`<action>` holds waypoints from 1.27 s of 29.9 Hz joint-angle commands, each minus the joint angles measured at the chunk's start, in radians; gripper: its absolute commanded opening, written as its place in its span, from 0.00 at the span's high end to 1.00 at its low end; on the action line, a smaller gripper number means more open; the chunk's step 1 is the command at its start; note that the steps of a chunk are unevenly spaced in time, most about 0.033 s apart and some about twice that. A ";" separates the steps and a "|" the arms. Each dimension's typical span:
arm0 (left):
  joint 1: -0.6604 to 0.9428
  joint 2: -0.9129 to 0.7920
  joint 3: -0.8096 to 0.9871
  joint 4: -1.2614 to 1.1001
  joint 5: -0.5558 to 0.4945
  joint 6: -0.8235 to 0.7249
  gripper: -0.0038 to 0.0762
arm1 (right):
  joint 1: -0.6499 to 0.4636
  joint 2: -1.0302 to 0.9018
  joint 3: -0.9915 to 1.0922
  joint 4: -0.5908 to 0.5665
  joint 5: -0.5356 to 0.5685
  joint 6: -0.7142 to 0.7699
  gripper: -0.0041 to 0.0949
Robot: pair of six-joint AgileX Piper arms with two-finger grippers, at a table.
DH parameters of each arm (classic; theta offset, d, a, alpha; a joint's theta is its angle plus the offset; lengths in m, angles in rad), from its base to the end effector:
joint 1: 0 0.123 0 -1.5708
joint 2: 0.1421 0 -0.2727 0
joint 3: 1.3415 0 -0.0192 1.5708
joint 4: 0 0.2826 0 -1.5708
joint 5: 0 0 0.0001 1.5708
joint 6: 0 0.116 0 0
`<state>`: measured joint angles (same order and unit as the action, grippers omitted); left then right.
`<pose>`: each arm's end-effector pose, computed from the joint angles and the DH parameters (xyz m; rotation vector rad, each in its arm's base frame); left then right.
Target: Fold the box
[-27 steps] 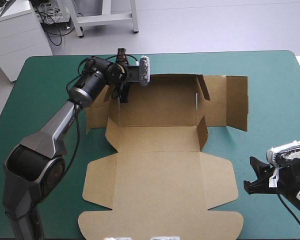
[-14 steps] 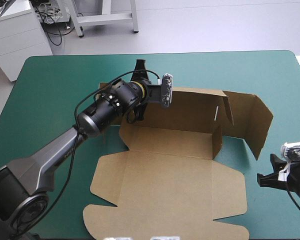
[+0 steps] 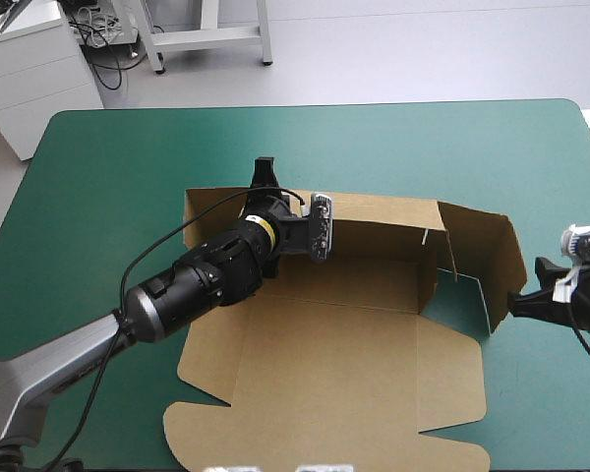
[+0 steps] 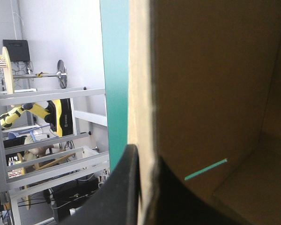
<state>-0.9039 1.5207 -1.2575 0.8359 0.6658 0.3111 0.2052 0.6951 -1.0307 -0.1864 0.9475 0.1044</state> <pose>0.2818 -0.2719 0.3007 1.6567 1.4630 0.5976 0.1670 0.0169 0.4023 -0.1273 2.0770 -0.0357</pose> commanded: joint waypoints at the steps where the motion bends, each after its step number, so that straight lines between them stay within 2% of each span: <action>1: -0.052 -0.059 0.050 0.060 0.016 -0.115 0.99 | -0.005 0.070 -0.091 -0.020 -0.076 -0.008 0.55; 6: -0.123 -0.058 0.088 0.133 0.065 -0.208 0.99 | -0.005 0.180 -0.208 -0.022 -0.074 -0.008 0.55; 8: -0.136 -0.058 0.090 0.135 0.100 -0.209 0.99 | -0.005 0.236 -0.262 -0.022 -0.059 -0.012 0.55; 13: -0.138 -0.058 0.090 0.141 0.111 -0.209 0.99 | -0.005 0.392 -0.387 -0.036 -0.040 -0.062 0.55; 20: -0.138 -0.058 0.092 0.161 0.121 -0.332 0.99 | -0.007 0.620 -0.543 -0.036 0.110 -0.076 0.55; 26: -0.138 -0.058 0.139 0.314 0.128 -0.419 0.99 | -0.012 0.741 -0.618 -0.043 0.124 -0.091 0.55; 31: -0.136 -0.058 0.174 0.417 0.128 -0.526 0.99 | -0.083 0.823 -0.681 0.049 0.147 -0.135 0.55; 35: -0.136 -0.058 0.176 0.474 0.118 -0.554 0.99 | -0.174 0.873 -0.711 0.167 0.154 -0.176 0.55; 38: -0.131 -0.058 0.179 0.527 0.112 -0.582 0.99 | -0.230 0.900 -0.711 0.204 0.161 -0.197 0.55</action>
<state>-1.0361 1.4877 -1.0668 1.3174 0.7465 -0.2237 0.0245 1.6121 -1.7076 -0.0152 1.1350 -0.0676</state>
